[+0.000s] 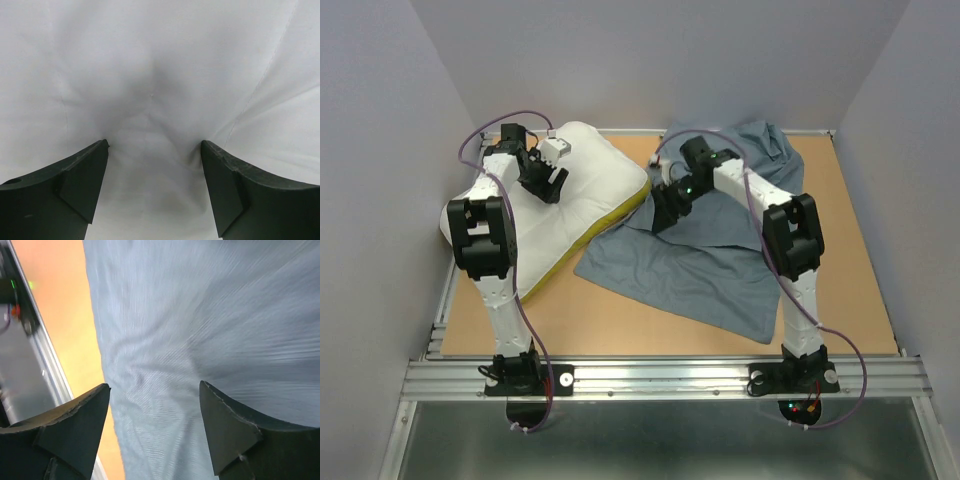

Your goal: Put the pillow into the pillowcase

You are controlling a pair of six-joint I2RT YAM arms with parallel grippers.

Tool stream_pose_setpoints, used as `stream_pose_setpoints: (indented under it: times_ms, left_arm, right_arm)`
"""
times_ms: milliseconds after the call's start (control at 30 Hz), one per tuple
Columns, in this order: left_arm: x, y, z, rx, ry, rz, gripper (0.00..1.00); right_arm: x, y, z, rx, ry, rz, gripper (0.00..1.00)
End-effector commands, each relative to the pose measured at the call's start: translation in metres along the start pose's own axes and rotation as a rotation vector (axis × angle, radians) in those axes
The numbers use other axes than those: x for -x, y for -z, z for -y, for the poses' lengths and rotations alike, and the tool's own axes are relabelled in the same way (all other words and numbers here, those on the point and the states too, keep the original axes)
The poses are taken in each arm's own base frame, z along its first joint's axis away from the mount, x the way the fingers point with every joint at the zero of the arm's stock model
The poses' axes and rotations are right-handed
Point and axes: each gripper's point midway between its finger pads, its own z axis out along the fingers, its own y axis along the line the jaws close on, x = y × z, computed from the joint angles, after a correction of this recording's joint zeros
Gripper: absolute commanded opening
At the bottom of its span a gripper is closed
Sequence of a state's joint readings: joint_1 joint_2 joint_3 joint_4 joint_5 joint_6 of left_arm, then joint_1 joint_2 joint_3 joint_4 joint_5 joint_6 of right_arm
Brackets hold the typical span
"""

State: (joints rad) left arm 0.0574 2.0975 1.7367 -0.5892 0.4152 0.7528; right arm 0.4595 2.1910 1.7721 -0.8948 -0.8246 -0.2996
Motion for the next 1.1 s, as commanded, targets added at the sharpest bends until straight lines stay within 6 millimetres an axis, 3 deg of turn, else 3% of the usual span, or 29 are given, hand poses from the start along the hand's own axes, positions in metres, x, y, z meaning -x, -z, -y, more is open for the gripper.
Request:
stream_pose_setpoints:
  times_ms: [0,67,100,233,433,533,600,633,667,700,733,767,800,833,900,933,967,1033,1067]
  left_arm:
    - [0.004,0.018,0.002,0.006,-0.001,0.004,0.87]
    - [0.005,0.019,0.003,0.004,0.000,0.009,0.88]
    - [0.005,0.019,0.003,0.003,0.001,0.010,0.88]
    - [0.007,0.018,0.004,0.001,0.022,0.022,0.89]
    - [0.011,0.024,0.008,0.004,0.042,0.049,0.94]
    - [0.008,0.025,0.013,0.000,0.050,0.049,0.96]
    - [0.005,0.026,0.017,-0.012,0.056,0.046,0.96]
    - [0.007,0.028,0.018,-0.010,0.053,0.050,0.96]
    - [0.004,0.028,0.020,-0.011,0.057,0.047,0.96]
    - [0.005,0.031,0.020,-0.007,0.057,0.053,0.97]
    - [0.005,0.032,0.022,-0.008,0.056,0.056,0.97]
    - [0.004,0.032,0.023,-0.010,0.056,0.057,0.96]
    - [0.005,0.034,0.024,-0.008,0.057,0.062,0.97]
    - [0.004,0.033,0.025,-0.011,0.057,0.063,0.97]
    - [0.005,0.034,0.025,-0.009,0.056,0.065,0.97]
    - [0.007,0.034,0.023,-0.005,0.055,0.071,0.97]
    - [0.009,0.035,0.022,-0.001,0.052,0.076,0.98]
    - [0.017,0.042,0.020,0.010,0.028,0.095,0.99]
    - [0.019,0.045,0.020,0.012,0.015,0.098,0.99]
  right_arm:
    - [0.094,0.103,0.021,-0.141,0.116,0.316,0.77]
    - [0.109,0.143,0.064,-0.292,0.074,0.403,0.77]
    - [0.117,0.152,0.081,-0.352,0.080,0.434,0.77]
    - [0.114,0.157,0.160,-0.633,0.114,0.408,0.77]
    - [0.121,0.153,0.211,-0.763,0.100,0.436,0.76]
    - [0.119,0.156,0.247,-0.885,0.090,0.445,0.79]
    - [0.104,0.155,0.279,-0.973,0.049,0.400,0.78]
    - [0.105,0.162,0.288,-1.005,0.034,0.409,0.77]
    - [0.094,0.177,0.305,-1.080,-0.017,0.405,0.75]
    - [0.079,0.177,0.322,-1.115,-0.080,0.392,0.72]
    - [0.073,0.188,0.331,-1.150,-0.119,0.399,0.70]
    - [0.057,0.213,0.346,-1.222,-0.180,0.399,0.70]
    - [0.043,0.221,0.353,-1.256,-0.218,0.380,0.69]
    - [0.017,0.238,0.366,-1.310,-0.277,0.352,0.69]
    - [-0.010,0.257,0.374,-1.346,-0.340,0.331,0.69]
    - [-0.011,0.267,0.368,-1.357,-0.348,0.342,0.69]
    - [-0.038,0.292,0.377,-1.377,-0.410,0.344,0.69]
    - [-0.067,0.300,0.366,-1.324,-0.468,0.327,0.71]
    - [-0.057,0.313,0.357,-1.313,-0.448,0.366,0.73]
